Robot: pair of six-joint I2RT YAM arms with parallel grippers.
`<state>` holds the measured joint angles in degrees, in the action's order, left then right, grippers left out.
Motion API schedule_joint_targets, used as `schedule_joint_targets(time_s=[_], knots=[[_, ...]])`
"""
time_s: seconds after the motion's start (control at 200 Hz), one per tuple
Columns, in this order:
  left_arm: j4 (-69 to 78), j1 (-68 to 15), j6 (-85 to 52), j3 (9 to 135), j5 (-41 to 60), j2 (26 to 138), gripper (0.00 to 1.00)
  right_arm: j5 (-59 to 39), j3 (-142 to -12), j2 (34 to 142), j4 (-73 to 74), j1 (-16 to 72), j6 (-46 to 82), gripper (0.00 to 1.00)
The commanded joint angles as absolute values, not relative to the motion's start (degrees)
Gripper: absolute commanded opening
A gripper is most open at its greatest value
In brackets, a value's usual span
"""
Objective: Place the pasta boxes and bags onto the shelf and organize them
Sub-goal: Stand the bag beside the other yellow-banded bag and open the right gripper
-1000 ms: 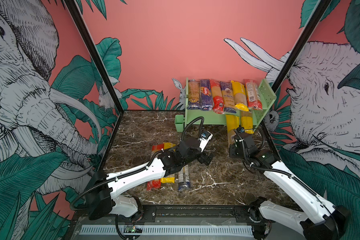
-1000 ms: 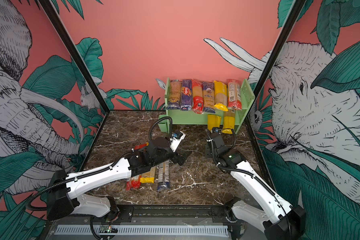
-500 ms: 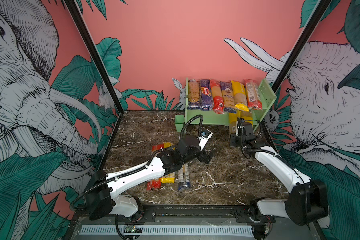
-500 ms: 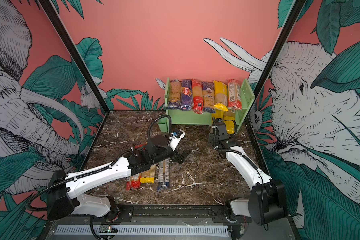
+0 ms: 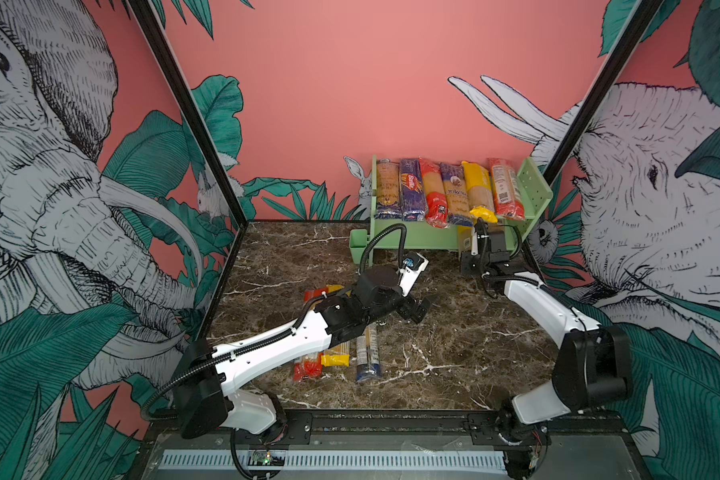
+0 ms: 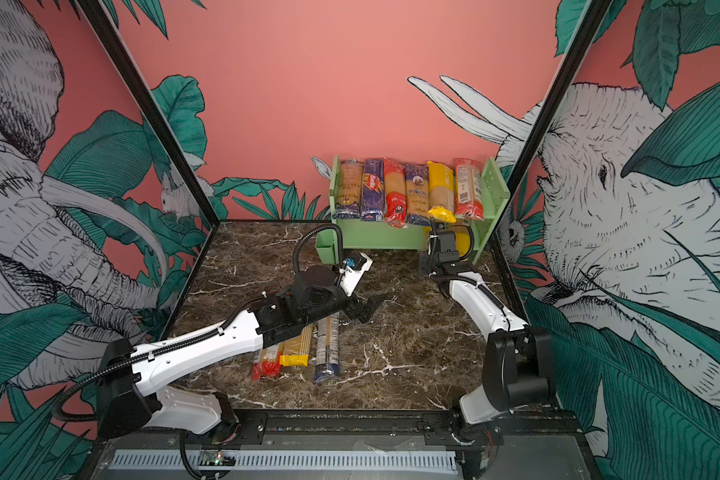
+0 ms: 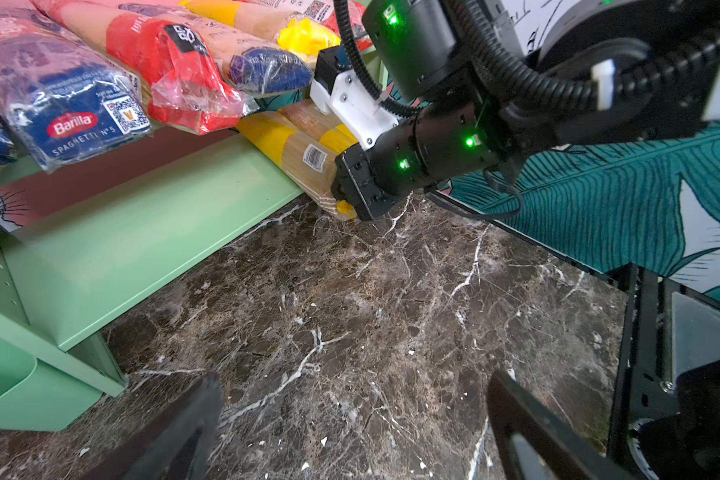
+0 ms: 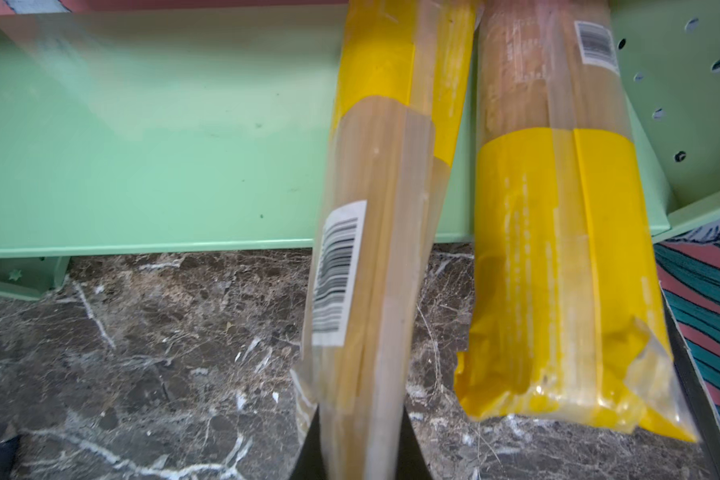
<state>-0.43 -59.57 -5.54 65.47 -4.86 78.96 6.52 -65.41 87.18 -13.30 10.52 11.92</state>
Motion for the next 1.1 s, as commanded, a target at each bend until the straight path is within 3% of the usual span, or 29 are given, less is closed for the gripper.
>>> schedule_joint_targets(time_s=[0.0, 0.345, 0.5, 0.6, 1.095], knots=[[0.57, -59.24, -5.74, 67.11, -4.13, 78.3, 0.99, 7.68, -68.88, 86.11, -0.76, 9.2, 10.31, 0.0], [-0.24, -59.24, -6.5, 67.06, -5.2, 77.83, 0.99, 6.65, -70.51, 89.21, -0.51, 6.28, 10.46, 0.0], [-0.79, -59.19, -7.02, 67.23, -5.27, 77.44, 0.99, 6.98, -67.82, 87.3, 0.98, 6.02, 11.56, 0.57], [-1.39, -59.24, -7.53, 67.22, -5.27, 77.21, 0.99, 7.59, -66.64, 85.49, 0.7, 6.02, 12.11, 0.68], [-5.93, -59.24, -11.76, 61.54, -7.44, 70.02, 0.99, 6.53, -60.74, 74.98, -11.49, 6.05, 16.58, 0.74]])
